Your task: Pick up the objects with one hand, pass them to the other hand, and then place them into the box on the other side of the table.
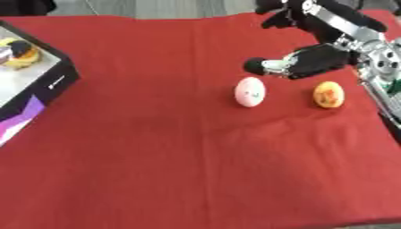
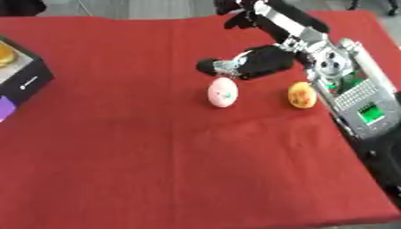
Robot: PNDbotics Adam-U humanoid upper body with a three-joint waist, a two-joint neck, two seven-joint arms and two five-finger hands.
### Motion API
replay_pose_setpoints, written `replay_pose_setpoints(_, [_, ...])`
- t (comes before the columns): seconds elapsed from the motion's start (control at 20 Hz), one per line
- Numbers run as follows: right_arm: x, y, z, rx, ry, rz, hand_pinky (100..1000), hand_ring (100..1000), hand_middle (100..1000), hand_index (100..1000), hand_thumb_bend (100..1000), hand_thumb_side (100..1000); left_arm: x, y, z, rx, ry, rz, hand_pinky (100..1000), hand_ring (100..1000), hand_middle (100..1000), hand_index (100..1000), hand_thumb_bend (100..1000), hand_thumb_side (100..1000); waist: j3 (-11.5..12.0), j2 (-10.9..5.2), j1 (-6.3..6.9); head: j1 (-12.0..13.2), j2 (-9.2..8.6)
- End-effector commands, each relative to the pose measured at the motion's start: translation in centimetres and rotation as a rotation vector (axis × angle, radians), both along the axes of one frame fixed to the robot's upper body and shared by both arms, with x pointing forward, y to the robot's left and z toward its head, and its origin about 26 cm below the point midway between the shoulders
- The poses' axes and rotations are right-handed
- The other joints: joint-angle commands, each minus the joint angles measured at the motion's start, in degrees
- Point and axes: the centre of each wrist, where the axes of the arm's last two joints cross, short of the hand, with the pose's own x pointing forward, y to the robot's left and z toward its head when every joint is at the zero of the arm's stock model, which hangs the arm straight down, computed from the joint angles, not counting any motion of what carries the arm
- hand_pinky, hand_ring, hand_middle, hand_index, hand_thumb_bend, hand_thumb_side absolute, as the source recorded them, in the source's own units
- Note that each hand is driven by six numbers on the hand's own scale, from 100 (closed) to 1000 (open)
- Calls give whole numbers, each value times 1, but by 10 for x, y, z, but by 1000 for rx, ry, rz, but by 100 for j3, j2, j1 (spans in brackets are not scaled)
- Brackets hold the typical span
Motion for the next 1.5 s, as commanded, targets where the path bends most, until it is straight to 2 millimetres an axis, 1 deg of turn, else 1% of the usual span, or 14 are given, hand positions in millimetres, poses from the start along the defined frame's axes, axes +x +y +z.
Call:
replay_pose_setpoints(0.05, [14,-30,15,-80,16,-27,913,838,870,928,594,340,-4,4,15,28,-28,2,850,755,715,726,731,393,14,-127,1,-52,31])
replay_pose_setpoints(0.2, [29,-48,14,-153,54,-34,915,844,875,926,591,329,-4,3,16,26,-30,-2,852,756,717,729,727,395,36,-130,0,-73,31])
replay_pose_setpoints(0.45, [50,-82,10,-268,122,-71,919,858,885,928,604,270,-5,5,15,24,-27,9,849,752,713,729,747,385,59,-123,-10,-118,12])
replay_pose_setpoints(0.5, [53,-88,10,-286,132,-80,919,859,886,928,605,266,-5,5,15,23,-26,12,849,752,713,729,747,384,60,-122,-13,-121,10])
replay_pose_setpoints(0.55, [55,-94,9,-302,142,-88,920,862,886,930,589,239,-5,5,15,23,-25,15,849,752,714,731,744,380,60,-120,-15,-122,7])
replay_pose_setpoints(0.6, [57,-100,8,-316,155,-97,920,862,887,930,610,245,-5,5,15,23,-24,16,849,752,713,731,740,377,60,-119,-16,-122,2])
replay_pose_setpoints(0.75, [61,-115,4,-364,193,-113,918,866,885,926,612,237,-5,5,15,23,-27,16,850,752,714,734,732,375,61,-117,-19,-129,-2])
replay_pose_setpoints(1.2, [66,-142,-12,-461,264,-194,909,865,876,908,619,220,-6,6,15,23,-29,21,851,750,708,718,740,375,62,-113,0,-138,-44])
replay_pose_setpoints(1.5, [67,-149,-25,-499,294,-222,903,860,862,881,621,213,-6,5,16,20,-31,23,851,749,707,717,741,375,58,-106,8,-173,-31])
